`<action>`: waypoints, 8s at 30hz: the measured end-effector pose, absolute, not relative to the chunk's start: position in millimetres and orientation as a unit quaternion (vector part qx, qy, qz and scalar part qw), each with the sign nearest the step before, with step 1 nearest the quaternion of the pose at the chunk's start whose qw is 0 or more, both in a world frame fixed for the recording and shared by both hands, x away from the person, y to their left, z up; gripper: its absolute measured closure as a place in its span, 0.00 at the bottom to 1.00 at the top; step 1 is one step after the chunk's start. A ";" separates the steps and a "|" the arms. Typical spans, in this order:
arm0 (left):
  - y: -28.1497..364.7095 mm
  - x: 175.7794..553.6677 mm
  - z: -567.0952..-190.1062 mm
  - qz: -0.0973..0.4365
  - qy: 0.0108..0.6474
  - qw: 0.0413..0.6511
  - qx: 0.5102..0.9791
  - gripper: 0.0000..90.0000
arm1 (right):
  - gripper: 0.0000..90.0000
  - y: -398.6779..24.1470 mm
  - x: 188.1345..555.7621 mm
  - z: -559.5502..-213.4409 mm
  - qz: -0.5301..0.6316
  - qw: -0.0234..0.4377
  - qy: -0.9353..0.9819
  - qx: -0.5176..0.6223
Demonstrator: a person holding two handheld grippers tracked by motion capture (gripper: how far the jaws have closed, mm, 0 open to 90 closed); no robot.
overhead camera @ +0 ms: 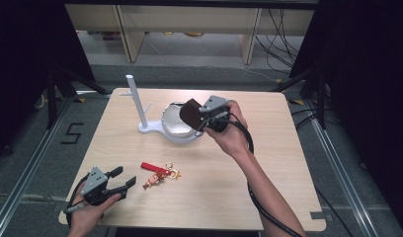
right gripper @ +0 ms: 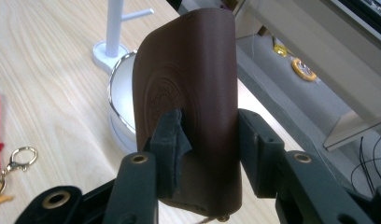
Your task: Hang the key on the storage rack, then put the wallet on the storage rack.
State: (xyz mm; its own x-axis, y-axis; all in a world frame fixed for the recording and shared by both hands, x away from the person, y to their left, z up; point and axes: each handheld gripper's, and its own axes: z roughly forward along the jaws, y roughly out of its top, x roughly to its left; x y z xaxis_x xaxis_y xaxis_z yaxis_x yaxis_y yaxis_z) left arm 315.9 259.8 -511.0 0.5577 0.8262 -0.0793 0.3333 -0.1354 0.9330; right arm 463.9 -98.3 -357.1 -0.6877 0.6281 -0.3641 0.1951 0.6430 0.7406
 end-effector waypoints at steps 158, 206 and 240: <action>247.5 320.1 -502.4 0.205 0.393 0.558 0.702 0.51 | 0.73 -209.1 420.1 -460.5 0.395 0.168 0.800 0.419; 147.5 413.1 -467.5 0.060 0.159 0.235 0.957 0.51 | 0.68 -213.3 411.2 -457.5 0.384 0.157 0.797 0.440; 122.2 423.1 -481.2 0.078 0.116 0.145 0.980 0.73 | 0.68 -211.2 410.3 -457.9 0.384 0.149 0.797 0.441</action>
State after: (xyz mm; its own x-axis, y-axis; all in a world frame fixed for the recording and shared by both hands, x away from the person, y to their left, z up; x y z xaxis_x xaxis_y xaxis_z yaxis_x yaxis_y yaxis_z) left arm 423.1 122.2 -481.2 0.9611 0.2490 0.1198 0.2037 -0.9313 0.3021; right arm 410.3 -211.2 -457.9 -0.5671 0.8174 0.1010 0.5881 0.3161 0.7444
